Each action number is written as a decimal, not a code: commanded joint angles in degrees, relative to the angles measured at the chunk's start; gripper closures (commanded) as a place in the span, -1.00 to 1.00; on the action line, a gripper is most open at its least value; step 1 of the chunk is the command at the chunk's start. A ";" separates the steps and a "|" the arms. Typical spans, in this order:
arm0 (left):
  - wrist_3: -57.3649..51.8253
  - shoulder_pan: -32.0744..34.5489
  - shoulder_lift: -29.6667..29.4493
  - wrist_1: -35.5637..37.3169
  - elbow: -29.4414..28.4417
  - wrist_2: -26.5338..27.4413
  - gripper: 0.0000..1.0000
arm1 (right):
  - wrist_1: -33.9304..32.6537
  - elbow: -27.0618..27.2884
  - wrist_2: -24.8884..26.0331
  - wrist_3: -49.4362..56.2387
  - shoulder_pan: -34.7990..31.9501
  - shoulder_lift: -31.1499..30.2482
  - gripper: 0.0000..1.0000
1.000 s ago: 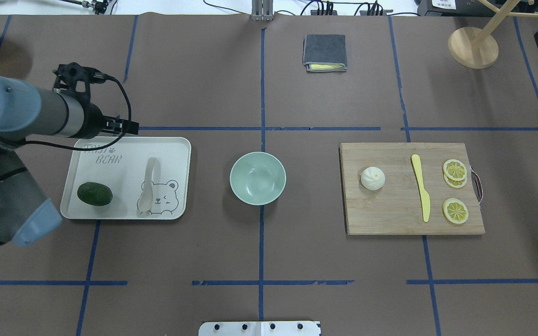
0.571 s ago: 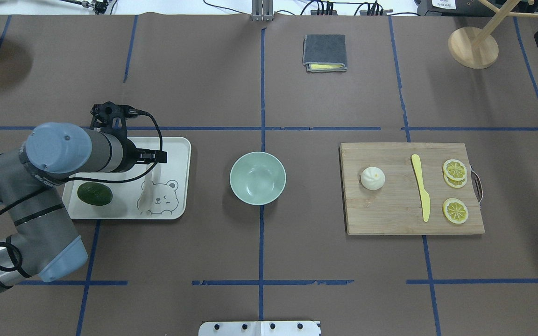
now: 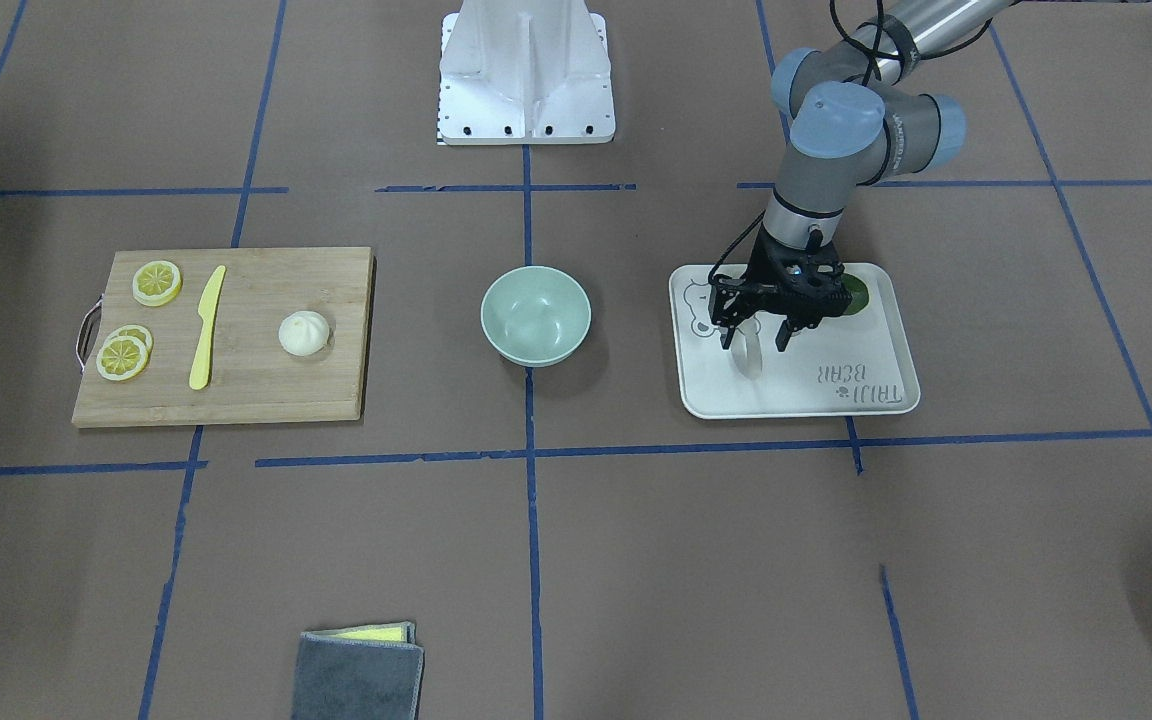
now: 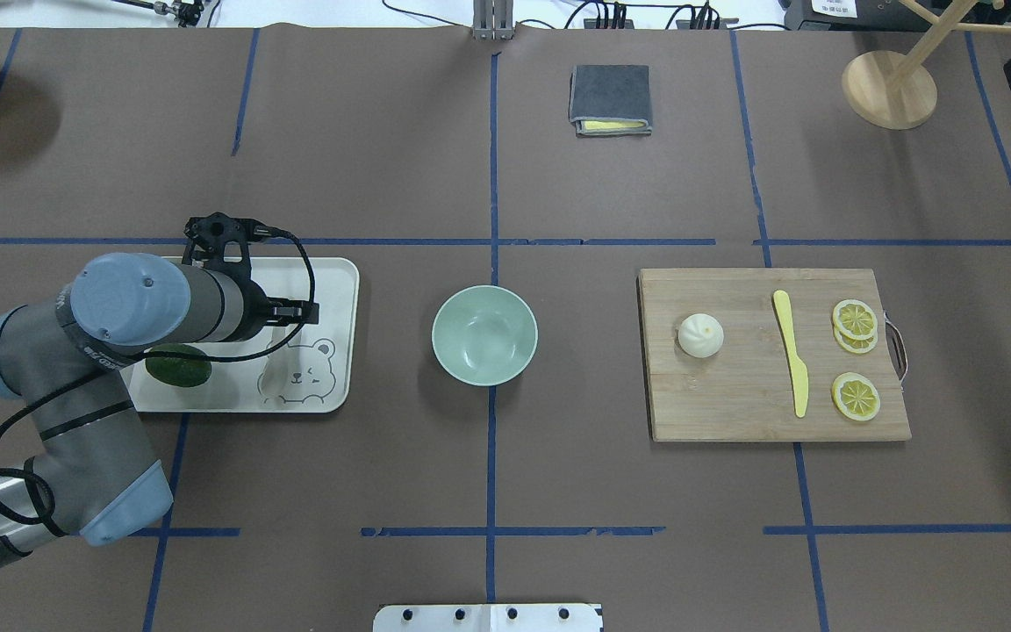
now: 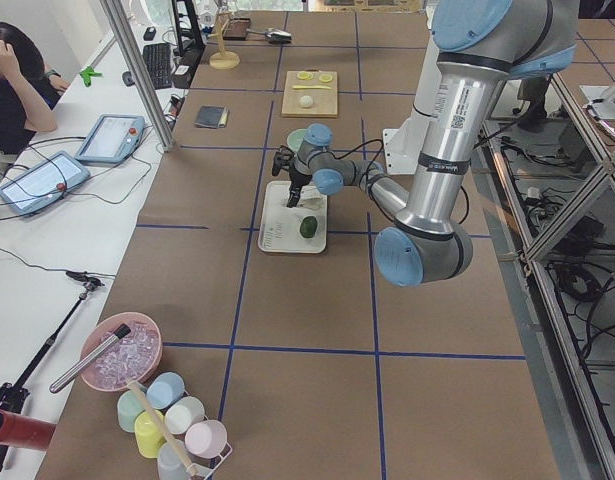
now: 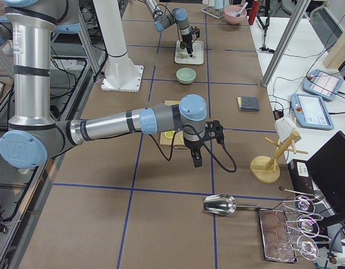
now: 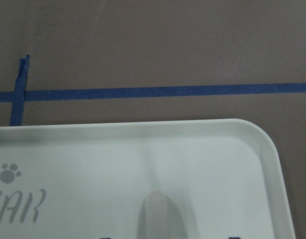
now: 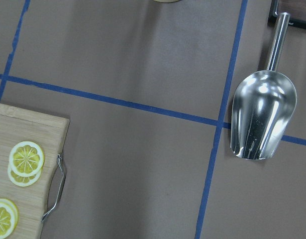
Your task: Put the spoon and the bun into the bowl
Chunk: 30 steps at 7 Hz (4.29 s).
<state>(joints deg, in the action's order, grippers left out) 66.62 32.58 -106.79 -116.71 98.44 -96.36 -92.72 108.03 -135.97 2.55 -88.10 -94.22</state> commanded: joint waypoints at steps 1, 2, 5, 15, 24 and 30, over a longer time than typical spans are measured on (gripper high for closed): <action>1.23 -0.50 0.00 -0.09 -0.35 0.12 -0.39 | 0.00 -0.01 0.00 0.00 -0.06 0.00 -1.00; 1.31 -0.76 0.00 -0.09 -0.53 0.12 -0.35 | 0.00 -0.10 0.00 0.00 -0.06 0.00 -1.00; 1.40 -0.94 0.09 -0.09 -0.53 0.47 -0.01 | 0.00 -0.10 0.09 0.00 -0.06 0.00 -1.00; 31.21 -0.32 -18.25 18.27 0.71 1.25 1.00 | 0.00 -0.10 0.00 -0.09 -0.06 0.00 -1.00; 41.13 -6.04 -28.48 19.07 -10.46 5.74 0.59 | 0.00 -0.18 0.00 -0.09 -0.06 -0.09 -1.00; 17.69 -5.78 -20.35 19.42 1.69 5.13 -1.00 | 0.09 0.43 0.09 0.00 -0.06 0.09 -1.00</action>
<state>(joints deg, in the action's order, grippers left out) 94.84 26.62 -131.78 -97.59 93.78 -91.02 -92.70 108.03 -135.95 2.48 -88.15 -94.29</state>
